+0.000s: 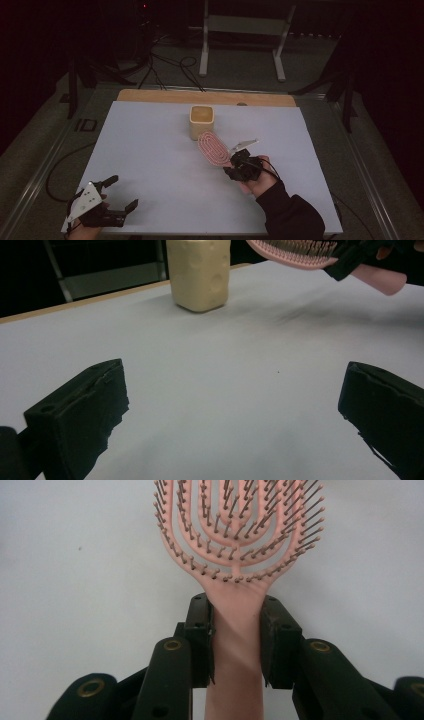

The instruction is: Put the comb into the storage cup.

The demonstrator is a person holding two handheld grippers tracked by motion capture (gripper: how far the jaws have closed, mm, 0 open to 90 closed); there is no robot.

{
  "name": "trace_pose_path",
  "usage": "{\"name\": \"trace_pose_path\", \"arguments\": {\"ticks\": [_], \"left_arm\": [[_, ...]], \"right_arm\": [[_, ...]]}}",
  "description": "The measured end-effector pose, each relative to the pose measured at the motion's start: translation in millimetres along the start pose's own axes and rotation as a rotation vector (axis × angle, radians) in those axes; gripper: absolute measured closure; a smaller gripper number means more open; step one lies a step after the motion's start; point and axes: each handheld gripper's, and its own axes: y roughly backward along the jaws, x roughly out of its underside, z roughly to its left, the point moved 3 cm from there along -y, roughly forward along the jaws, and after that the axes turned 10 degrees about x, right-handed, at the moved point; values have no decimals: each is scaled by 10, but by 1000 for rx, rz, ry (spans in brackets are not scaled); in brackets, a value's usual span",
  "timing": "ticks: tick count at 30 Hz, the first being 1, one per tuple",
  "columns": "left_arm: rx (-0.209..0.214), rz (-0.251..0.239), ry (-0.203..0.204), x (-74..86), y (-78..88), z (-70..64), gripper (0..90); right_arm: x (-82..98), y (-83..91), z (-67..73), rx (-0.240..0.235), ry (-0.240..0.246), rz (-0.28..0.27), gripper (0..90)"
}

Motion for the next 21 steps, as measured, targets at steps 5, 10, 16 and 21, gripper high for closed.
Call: {"name": "trace_pose_path", "arguments": {"ticks": [5,10,16,21], "left_arm": [[-1,0,1,1,0,3,0],[0,3,-1,3,0,1,0],[1,0,4,7,0,8,0],[1,1,3,9,-1,9,0]], "right_arm": [[-101,73,-31,23,-3,-38,699],[-236,134,-74,44,-2,-91,699],[-371,163,-132,53,-20,-137,699],[-449,145,-165,61,-27,-180,699]]}}
